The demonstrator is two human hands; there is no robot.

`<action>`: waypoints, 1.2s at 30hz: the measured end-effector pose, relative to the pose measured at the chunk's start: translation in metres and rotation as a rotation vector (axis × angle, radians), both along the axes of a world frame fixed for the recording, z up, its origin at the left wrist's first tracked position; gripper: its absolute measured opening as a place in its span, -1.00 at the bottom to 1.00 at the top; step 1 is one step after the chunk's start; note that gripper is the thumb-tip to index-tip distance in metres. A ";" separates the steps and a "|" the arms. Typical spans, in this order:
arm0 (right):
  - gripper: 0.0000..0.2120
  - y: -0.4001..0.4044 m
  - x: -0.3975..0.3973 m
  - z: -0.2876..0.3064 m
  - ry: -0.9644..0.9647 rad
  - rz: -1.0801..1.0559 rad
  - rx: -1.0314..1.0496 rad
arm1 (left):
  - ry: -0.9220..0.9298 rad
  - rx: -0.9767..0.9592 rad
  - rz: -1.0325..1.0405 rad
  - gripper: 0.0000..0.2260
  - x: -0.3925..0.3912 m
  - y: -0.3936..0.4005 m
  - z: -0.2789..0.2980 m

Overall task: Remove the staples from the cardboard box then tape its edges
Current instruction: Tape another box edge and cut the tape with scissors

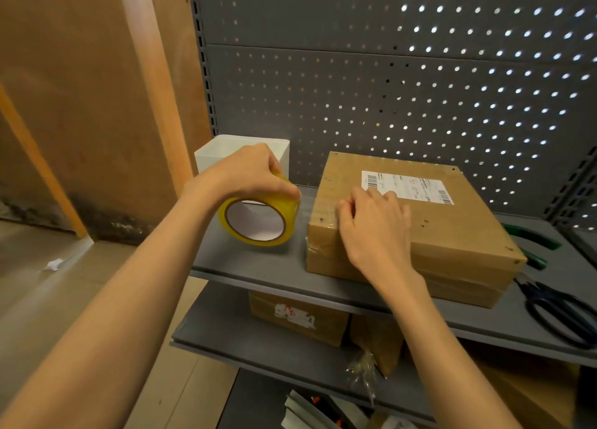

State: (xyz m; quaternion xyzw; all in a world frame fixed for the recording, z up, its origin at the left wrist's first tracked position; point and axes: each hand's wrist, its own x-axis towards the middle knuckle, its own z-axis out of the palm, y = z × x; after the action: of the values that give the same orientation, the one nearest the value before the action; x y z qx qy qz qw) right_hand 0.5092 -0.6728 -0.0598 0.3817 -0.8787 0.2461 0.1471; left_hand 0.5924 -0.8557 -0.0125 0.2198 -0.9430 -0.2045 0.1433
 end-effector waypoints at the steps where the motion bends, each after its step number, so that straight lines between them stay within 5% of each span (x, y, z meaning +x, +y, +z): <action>1: -0.73 0.000 0.000 0.000 0.004 -0.003 0.010 | -0.011 0.006 -0.003 -0.57 -0.001 0.000 -0.001; 15: -0.97 -0.002 0.001 0.003 -0.076 0.019 -0.140 | -0.058 0.121 -0.024 -0.56 -0.004 -0.002 -0.017; 25: -0.70 0.014 0.001 0.014 -0.071 0.238 -0.164 | -0.083 0.152 -0.001 -0.57 -0.006 0.007 -0.020; 32: -0.41 0.002 0.013 0.001 0.112 0.395 0.283 | -0.099 0.163 0.017 -0.67 -0.007 0.017 -0.019; 36: -0.33 0.002 0.010 -0.007 0.197 0.358 0.315 | -0.066 0.201 0.024 -0.67 -0.003 0.012 -0.021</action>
State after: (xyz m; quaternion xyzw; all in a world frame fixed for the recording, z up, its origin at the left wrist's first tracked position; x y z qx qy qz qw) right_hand 0.5195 -0.6709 -0.0672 0.5715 -0.8060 0.0902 0.1247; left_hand 0.5896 -0.8441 -0.0334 0.2509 -0.9194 -0.2888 0.0917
